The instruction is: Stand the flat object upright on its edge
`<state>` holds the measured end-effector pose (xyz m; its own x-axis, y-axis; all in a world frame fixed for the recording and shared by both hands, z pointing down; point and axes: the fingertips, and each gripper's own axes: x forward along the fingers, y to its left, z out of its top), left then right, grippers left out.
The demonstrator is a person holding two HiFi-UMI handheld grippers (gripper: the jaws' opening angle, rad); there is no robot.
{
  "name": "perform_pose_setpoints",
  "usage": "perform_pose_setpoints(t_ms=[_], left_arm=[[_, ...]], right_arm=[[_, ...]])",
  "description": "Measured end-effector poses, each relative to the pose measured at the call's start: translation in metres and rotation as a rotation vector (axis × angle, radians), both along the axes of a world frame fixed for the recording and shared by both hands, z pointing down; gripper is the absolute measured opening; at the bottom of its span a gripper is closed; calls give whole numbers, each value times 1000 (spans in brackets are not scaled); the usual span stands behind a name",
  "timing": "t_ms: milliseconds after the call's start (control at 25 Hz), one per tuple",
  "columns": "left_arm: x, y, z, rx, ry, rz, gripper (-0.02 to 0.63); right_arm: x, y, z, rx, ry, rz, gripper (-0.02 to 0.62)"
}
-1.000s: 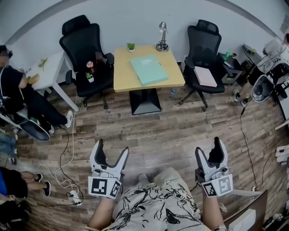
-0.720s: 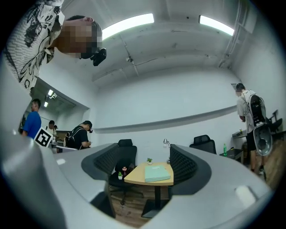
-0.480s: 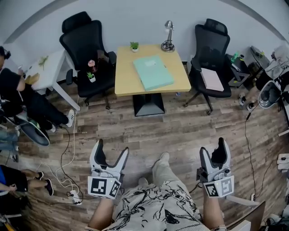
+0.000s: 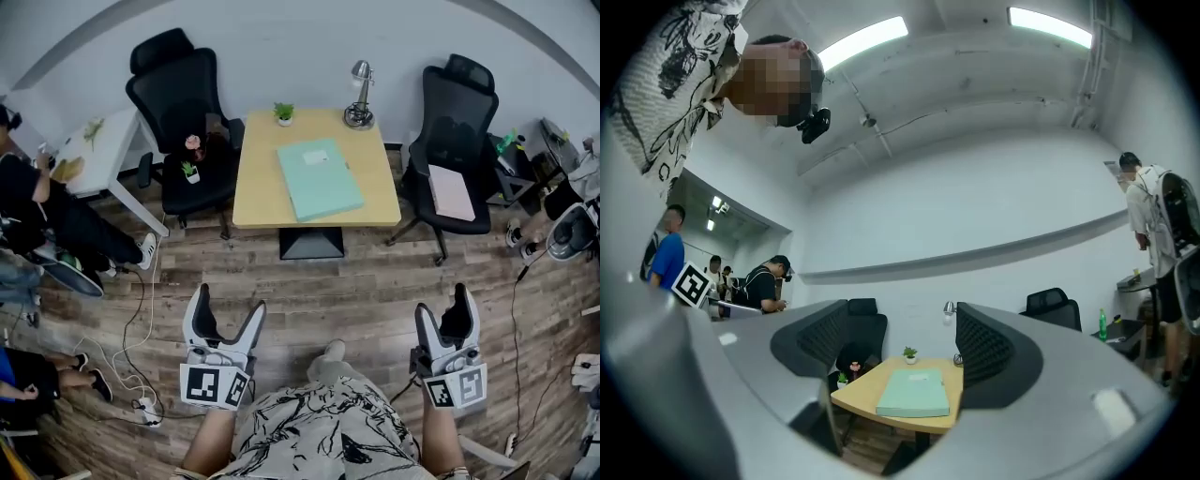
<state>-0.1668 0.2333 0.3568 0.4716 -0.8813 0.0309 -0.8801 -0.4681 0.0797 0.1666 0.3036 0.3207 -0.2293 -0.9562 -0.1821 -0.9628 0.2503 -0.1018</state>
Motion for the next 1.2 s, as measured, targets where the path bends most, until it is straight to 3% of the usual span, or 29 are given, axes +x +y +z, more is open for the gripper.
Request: perform_pose_setpoints(t_ms=[520, 840, 1200], left_arm=[[73, -70, -4, -17, 48, -48, 445], [64, -101, 15, -55, 63, -79, 445], [60, -207, 23, -44, 87, -66, 445]], right_arm=[[72, -104, 6, -35, -36, -68, 357], [64, -150, 24, -68, -45, -107, 355], [61, -240, 27, -78, -26, -82, 354]])
